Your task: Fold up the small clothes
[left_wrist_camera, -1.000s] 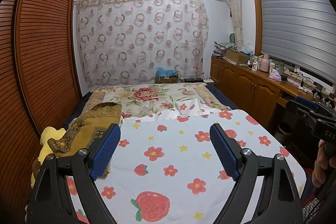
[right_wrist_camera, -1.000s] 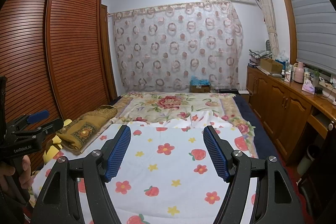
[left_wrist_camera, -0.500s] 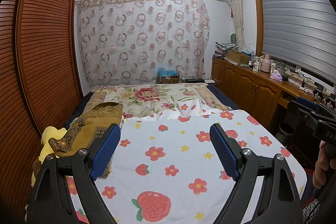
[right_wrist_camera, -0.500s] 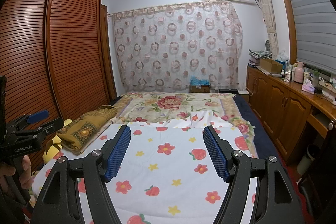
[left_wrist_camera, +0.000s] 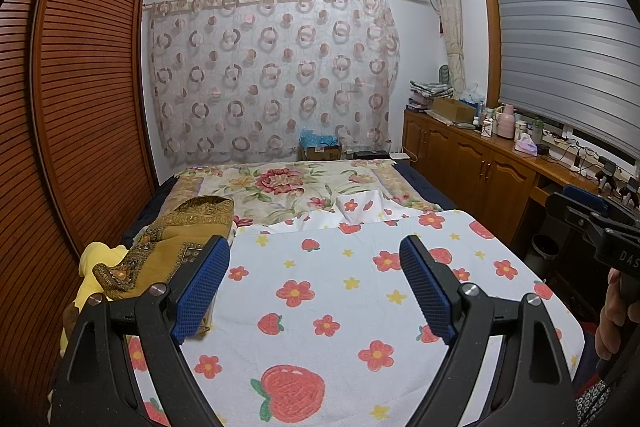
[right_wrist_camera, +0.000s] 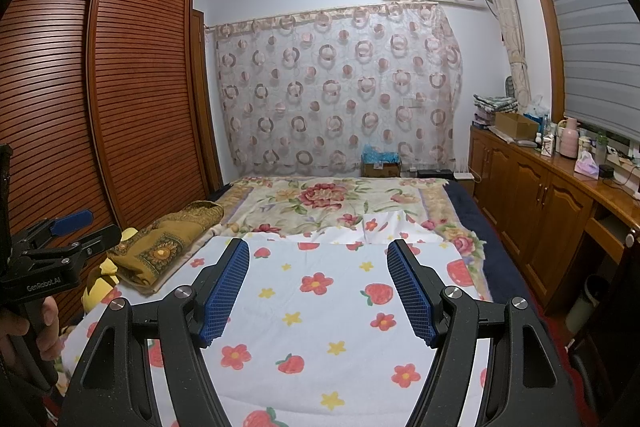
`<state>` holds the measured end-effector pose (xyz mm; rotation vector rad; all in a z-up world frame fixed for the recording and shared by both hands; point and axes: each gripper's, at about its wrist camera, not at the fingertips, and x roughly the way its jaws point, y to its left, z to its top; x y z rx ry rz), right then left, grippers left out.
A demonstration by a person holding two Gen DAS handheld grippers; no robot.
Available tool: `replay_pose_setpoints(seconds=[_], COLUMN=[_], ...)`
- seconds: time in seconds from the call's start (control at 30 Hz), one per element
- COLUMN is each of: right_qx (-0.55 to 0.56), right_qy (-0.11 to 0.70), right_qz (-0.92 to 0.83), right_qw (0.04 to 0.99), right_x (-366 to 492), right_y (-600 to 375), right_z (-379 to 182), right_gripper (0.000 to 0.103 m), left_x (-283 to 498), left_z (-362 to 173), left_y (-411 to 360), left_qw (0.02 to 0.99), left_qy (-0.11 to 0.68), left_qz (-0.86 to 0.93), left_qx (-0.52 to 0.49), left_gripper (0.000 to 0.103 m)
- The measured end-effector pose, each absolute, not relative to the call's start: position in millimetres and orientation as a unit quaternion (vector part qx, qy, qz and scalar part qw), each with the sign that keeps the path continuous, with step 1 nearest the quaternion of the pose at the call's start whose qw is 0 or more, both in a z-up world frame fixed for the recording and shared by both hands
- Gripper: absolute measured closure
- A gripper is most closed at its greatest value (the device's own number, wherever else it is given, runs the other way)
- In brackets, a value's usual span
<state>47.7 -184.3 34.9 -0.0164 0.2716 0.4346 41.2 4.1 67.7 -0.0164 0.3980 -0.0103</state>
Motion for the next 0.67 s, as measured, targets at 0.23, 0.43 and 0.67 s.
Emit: replay_pose_setpoints(seconds=[0.23,0.43,0.67], right_qx=[-0.008,-0.008,-0.008], right_qy=[0.134,0.134,0.134], right_qz=[0.215,0.215,0.215], right_qw=[0.967,0.967,0.967], right_x=[48.2,48.5,49.1], right_y=[-184.7,-185.1,-185.9], right_z=[34.4,34.2,33.9], right_gripper=[0.03,0.03,0.03], left_x=[41.0,40.7,40.7], left_z=[67.5,67.1,66.1], left_y=[4.8,4.7,4.3], left_qw=[0.98,0.98,0.98], left_qy=[0.198,0.197,0.197], left_qz=[-0.005,-0.005,-0.005], left_qx=[-0.008,-0.008,-0.008], left_gripper=[0.016,0.016,0.016])
